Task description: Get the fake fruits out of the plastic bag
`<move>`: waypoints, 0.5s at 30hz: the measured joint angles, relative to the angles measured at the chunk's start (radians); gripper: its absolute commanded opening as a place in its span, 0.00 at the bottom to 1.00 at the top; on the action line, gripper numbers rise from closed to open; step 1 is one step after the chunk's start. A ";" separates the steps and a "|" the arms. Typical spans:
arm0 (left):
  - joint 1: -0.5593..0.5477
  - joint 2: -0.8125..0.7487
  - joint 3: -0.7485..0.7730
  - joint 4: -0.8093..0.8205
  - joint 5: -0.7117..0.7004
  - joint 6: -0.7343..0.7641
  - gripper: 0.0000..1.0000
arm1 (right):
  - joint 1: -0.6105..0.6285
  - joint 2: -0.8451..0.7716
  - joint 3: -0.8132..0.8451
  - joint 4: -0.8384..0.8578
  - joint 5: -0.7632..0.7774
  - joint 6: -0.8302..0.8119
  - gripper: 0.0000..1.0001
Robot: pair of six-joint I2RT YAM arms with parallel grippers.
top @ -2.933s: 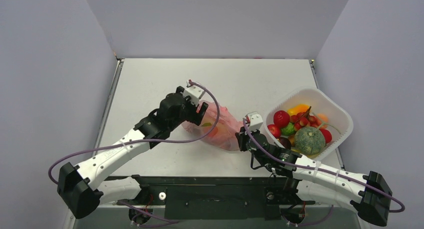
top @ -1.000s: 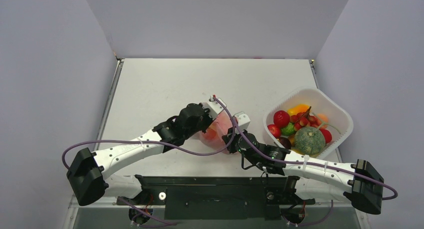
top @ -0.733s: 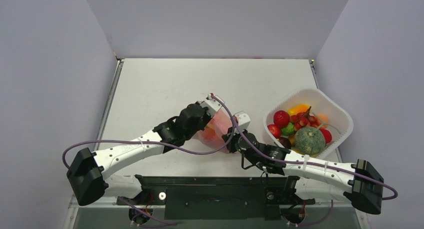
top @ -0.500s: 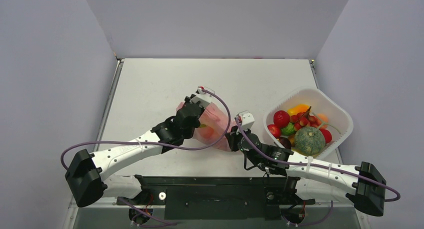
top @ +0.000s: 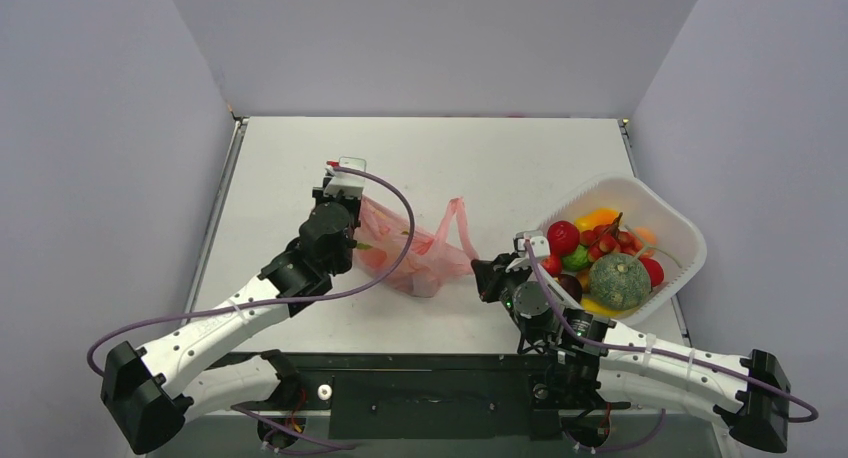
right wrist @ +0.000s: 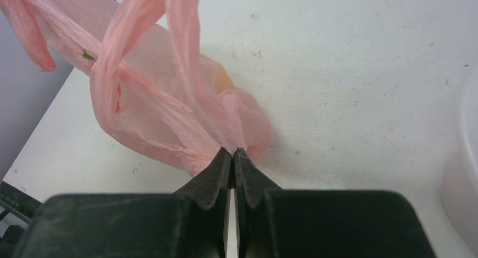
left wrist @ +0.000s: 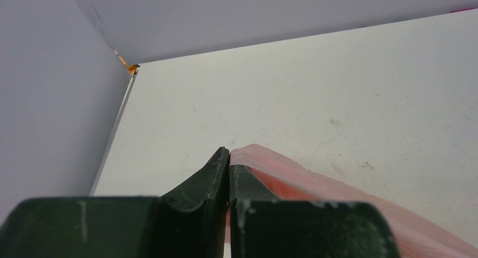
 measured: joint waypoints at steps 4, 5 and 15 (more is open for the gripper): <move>0.014 -0.026 -0.006 -0.005 0.057 -0.019 0.00 | 0.000 0.006 0.001 -0.003 0.001 -0.008 0.06; 0.016 -0.027 -0.006 -0.009 0.072 -0.026 0.00 | 0.000 0.013 0.005 -0.011 0.000 -0.018 0.12; 0.034 -0.027 0.000 -0.067 0.195 -0.052 0.00 | -0.062 0.079 0.142 -0.121 -0.080 -0.114 0.42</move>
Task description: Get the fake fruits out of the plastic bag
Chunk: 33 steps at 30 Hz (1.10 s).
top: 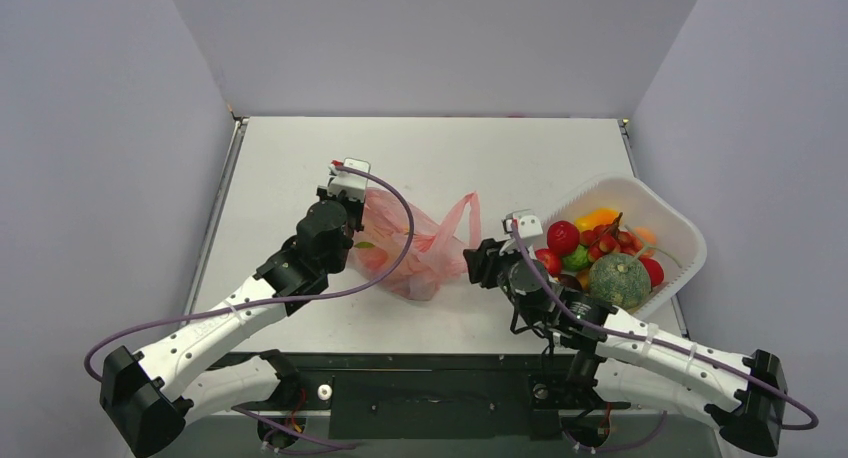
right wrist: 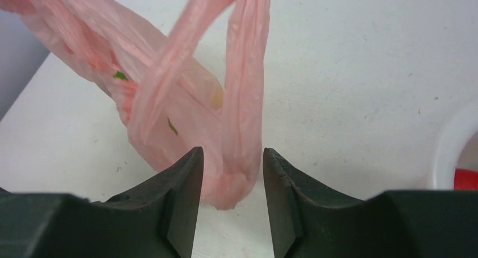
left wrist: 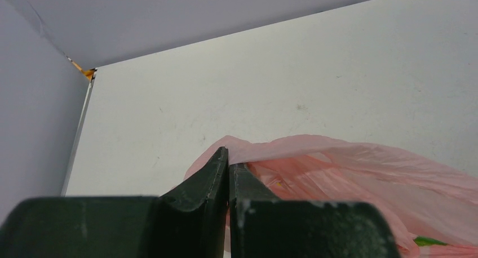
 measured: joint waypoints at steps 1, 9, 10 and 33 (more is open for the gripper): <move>0.000 0.000 0.001 -0.005 0.007 -0.001 0.00 | -0.021 0.003 0.019 -0.002 -0.021 0.000 0.46; 0.000 0.000 0.003 -0.007 0.030 -0.002 0.00 | -0.122 0.071 0.180 -0.055 -0.124 -0.008 0.80; 0.000 0.000 0.003 -0.008 0.032 -0.003 0.00 | -0.129 0.095 0.216 -0.071 -0.124 -0.011 0.81; 0.000 0.000 0.012 -0.028 0.061 -0.012 0.00 | -0.199 0.224 0.314 -0.177 -0.092 -0.042 0.00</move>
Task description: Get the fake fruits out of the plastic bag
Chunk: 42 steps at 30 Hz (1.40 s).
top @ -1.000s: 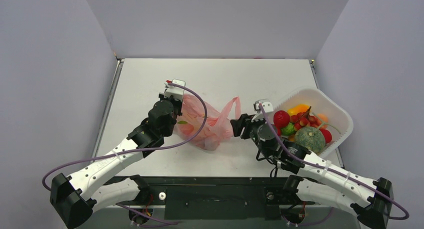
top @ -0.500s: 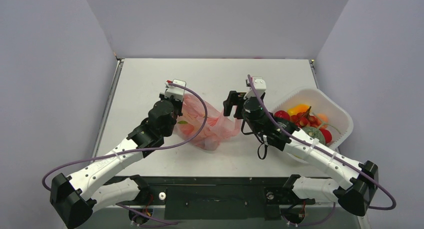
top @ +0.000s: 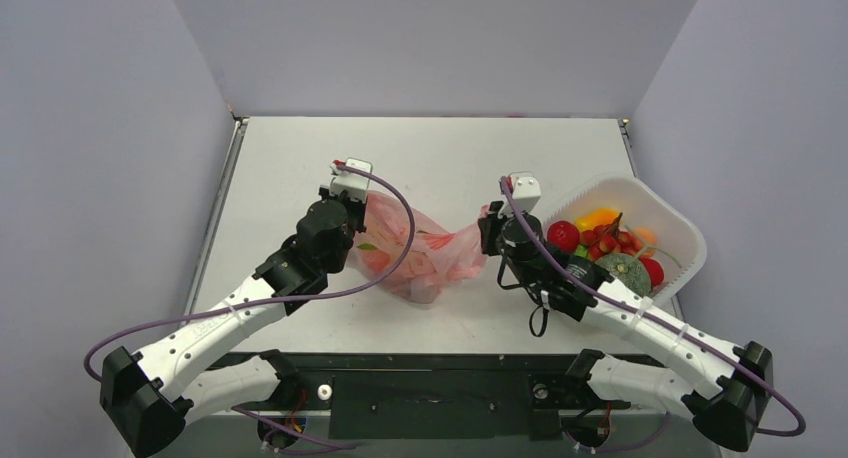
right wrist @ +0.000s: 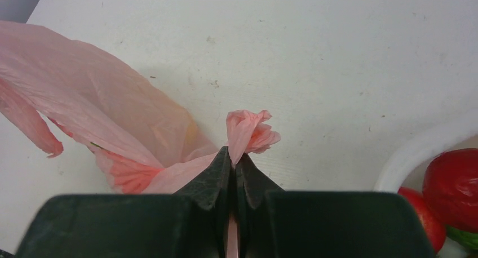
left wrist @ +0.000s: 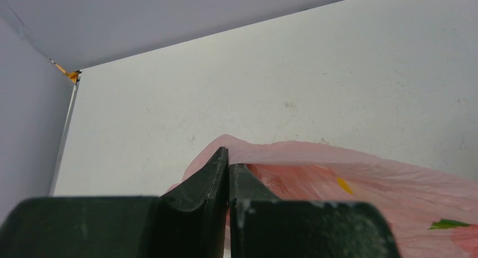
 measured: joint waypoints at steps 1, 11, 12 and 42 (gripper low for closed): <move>0.000 0.000 0.000 0.000 -0.005 -0.006 0.00 | 0.000 -0.033 -0.026 0.006 0.001 -0.009 0.00; 0.003 -0.063 0.035 -0.109 0.015 -0.178 0.00 | 0.000 -0.100 -0.078 0.043 0.005 -0.087 0.00; 0.007 -0.063 0.063 -0.170 0.027 -0.228 0.00 | 0.000 -0.098 -0.078 0.045 0.005 -0.096 0.00; 0.201 -0.314 0.248 -0.909 0.537 -0.634 0.70 | -0.199 0.172 0.274 0.244 -0.422 -0.063 0.00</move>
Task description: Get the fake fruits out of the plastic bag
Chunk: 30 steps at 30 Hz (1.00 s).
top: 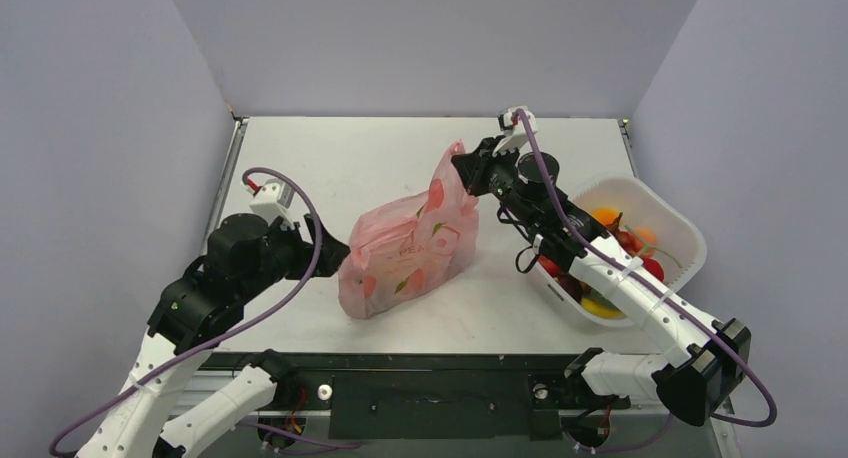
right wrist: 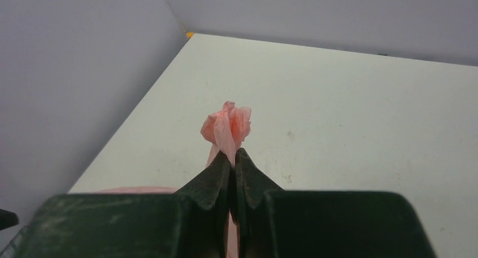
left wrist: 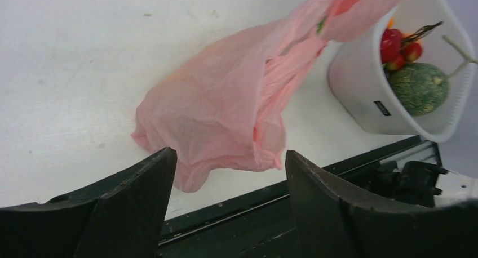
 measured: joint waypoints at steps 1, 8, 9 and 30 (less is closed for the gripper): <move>0.001 0.006 0.034 -0.004 0.023 0.017 0.70 | 0.000 -0.004 -0.013 -0.003 -0.001 0.000 0.00; -0.016 0.071 0.211 0.043 0.234 0.119 0.63 | -0.001 -0.041 -0.061 -0.019 -0.009 -0.004 0.00; -0.047 0.095 0.229 0.048 0.230 0.134 0.65 | -0.001 -0.048 -0.061 -0.023 -0.010 -0.004 0.00; -0.594 0.777 0.466 -0.011 -0.517 0.483 0.65 | -0.007 -0.115 -0.105 -0.068 -0.015 -0.019 0.00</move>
